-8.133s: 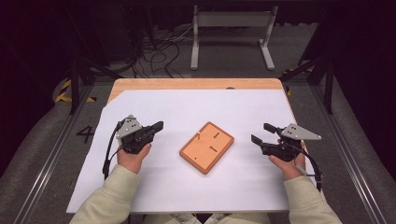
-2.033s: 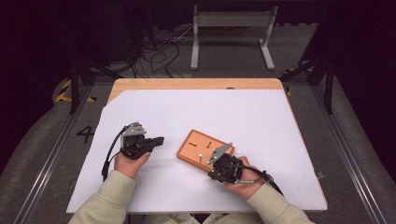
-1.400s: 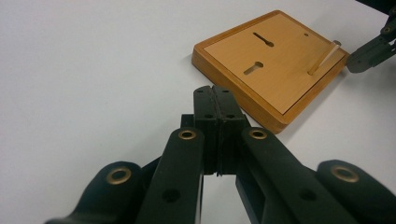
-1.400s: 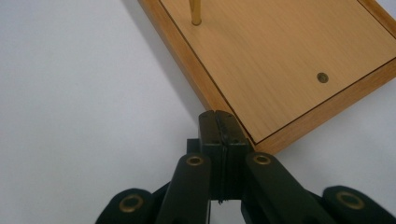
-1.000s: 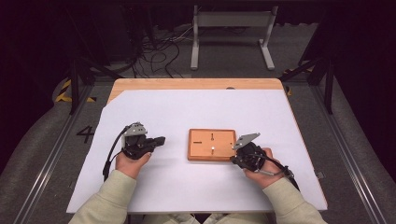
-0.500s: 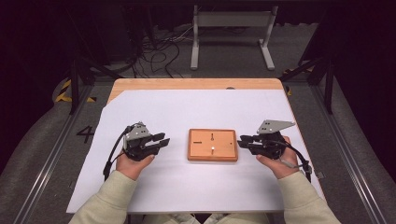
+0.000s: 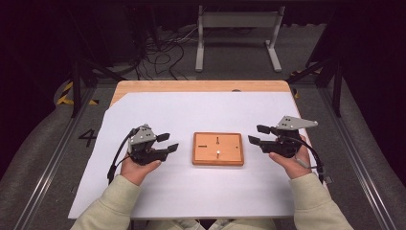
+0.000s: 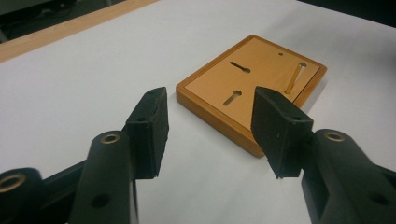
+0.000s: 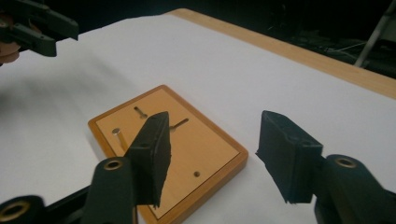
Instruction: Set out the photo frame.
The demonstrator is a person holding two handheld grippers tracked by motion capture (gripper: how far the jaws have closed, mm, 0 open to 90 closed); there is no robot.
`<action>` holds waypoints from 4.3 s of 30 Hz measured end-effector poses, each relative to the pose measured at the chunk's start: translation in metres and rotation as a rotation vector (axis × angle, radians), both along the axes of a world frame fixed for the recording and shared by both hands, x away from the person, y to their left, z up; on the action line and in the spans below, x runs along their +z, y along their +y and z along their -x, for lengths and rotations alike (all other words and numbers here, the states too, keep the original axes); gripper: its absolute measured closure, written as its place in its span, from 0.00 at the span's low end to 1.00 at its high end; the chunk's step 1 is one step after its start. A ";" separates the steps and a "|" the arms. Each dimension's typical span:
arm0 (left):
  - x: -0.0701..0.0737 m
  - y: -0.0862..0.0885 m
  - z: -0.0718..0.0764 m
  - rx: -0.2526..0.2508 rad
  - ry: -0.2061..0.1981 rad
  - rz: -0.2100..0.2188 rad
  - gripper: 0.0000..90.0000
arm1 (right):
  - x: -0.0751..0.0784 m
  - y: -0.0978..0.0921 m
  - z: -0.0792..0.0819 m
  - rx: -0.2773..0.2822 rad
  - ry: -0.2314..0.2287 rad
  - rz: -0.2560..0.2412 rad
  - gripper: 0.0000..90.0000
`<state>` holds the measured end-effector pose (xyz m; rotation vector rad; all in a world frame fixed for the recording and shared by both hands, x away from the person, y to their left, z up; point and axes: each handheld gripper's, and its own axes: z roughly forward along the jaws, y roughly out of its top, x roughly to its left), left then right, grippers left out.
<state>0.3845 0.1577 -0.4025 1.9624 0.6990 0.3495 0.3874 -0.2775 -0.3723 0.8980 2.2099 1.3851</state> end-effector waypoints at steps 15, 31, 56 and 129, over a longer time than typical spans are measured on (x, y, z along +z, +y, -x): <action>0.005 -0.018 -0.004 -0.029 -0.021 0.032 0.35 | -0.006 -0.014 -0.006 -0.063 -0.025 -0.008 0.44; 0.006 -0.055 -0.009 -0.072 -0.018 0.026 0.23 | -0.008 -0.018 -0.008 -0.090 -0.012 -0.010 0.43; -0.010 -0.099 -0.014 -0.155 0.017 0.091 0.50 | -0.009 -0.020 -0.004 -0.093 -0.003 -0.018 0.43; -0.053 -0.141 0.023 -0.384 -0.461 -0.425 0.94 | -0.014 -0.015 -0.002 -0.061 0.031 -0.003 0.44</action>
